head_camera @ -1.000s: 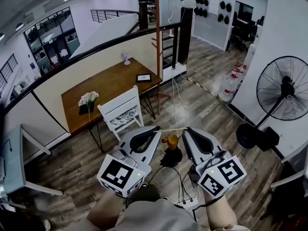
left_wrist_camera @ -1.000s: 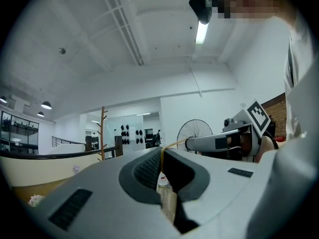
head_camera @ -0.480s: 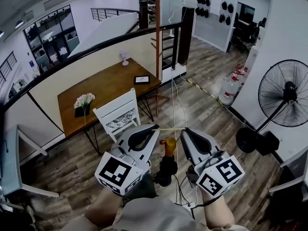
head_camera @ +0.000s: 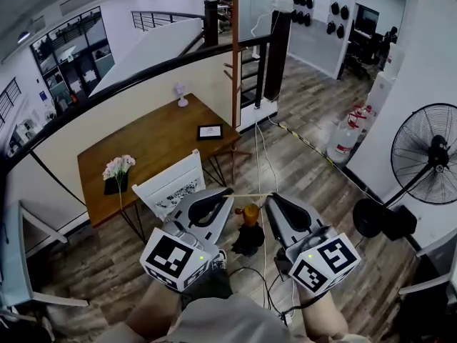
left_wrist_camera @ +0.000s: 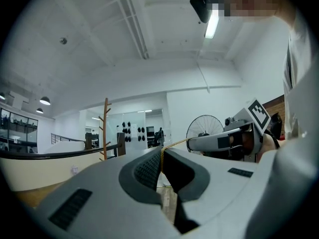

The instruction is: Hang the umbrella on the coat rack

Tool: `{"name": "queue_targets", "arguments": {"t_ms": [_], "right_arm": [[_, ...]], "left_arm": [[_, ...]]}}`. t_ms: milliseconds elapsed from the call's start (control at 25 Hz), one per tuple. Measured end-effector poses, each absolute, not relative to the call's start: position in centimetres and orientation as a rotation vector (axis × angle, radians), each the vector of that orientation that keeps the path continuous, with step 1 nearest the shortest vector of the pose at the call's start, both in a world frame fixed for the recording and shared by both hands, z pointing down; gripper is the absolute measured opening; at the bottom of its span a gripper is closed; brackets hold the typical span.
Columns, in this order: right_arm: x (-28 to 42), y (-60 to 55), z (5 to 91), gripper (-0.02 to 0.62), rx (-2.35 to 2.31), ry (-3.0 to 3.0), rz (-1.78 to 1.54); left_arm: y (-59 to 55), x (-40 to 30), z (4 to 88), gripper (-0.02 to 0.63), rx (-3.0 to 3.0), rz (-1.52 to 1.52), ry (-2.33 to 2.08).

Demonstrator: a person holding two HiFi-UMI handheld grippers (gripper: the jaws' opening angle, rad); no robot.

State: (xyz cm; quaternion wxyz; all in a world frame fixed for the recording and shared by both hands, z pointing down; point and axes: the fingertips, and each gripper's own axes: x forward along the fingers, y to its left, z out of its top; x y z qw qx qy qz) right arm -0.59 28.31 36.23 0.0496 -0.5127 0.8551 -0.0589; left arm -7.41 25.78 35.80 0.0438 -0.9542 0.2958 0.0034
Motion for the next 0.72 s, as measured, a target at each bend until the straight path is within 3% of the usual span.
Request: {"name": "queue_targets", "arguments": {"t_ms": [720], "right_arm": [[-1.5, -0.1, 29.0, 0.009, -1.565, 2.559, -0.060]], "left_arm": [[-2.8, -8.3, 29.0, 0.000, -2.920, 0.122, 0.768]]}}
